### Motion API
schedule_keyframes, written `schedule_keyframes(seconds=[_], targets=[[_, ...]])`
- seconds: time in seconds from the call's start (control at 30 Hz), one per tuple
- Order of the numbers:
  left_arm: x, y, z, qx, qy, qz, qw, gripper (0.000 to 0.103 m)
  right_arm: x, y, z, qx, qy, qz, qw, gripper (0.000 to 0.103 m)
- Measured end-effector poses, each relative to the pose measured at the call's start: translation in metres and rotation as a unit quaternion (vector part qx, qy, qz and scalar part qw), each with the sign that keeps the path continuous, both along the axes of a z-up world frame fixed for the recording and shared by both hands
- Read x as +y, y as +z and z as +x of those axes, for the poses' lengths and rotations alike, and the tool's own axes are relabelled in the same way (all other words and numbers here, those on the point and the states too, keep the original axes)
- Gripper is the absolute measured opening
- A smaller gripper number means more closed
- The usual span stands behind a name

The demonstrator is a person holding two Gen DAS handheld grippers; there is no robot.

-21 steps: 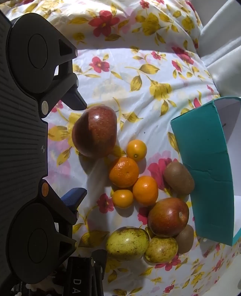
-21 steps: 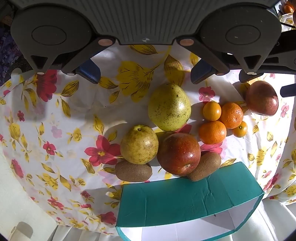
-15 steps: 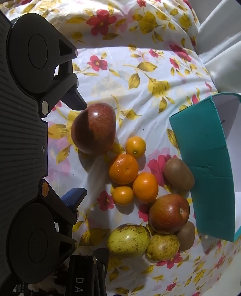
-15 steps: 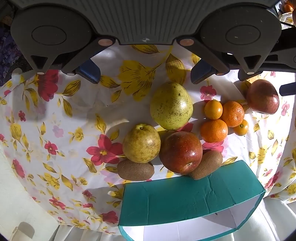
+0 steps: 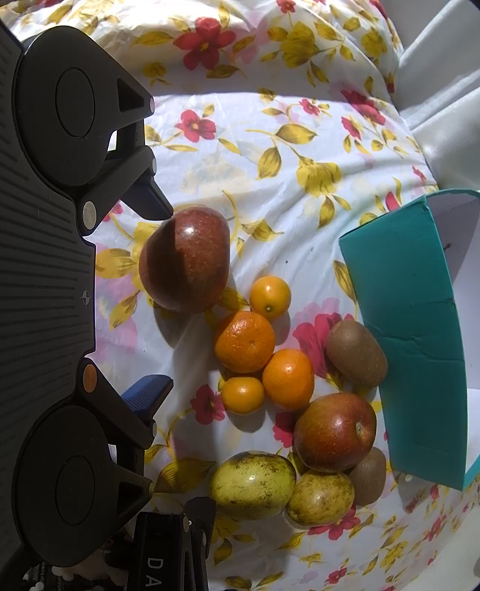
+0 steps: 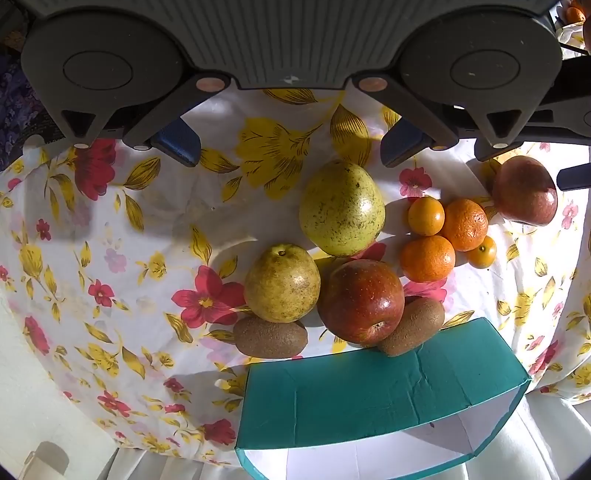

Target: Organize fruits

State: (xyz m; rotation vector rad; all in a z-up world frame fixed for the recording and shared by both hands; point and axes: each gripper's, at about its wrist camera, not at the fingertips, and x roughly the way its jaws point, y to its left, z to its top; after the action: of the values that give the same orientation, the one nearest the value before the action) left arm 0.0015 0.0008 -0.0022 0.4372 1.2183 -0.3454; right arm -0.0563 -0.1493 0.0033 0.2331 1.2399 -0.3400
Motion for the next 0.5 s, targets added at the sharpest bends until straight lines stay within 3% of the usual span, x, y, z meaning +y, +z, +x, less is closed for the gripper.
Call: schedule_keyframes(seconds=[0.5], targets=[[0.0009, -0.0012, 0.0049, 0.004, 0.007, -0.004, 1.0000, 0.094, 0.0013, -0.0007, -0.0001, -0.003, -0.003, -0.003, 1.000, 0.103]])
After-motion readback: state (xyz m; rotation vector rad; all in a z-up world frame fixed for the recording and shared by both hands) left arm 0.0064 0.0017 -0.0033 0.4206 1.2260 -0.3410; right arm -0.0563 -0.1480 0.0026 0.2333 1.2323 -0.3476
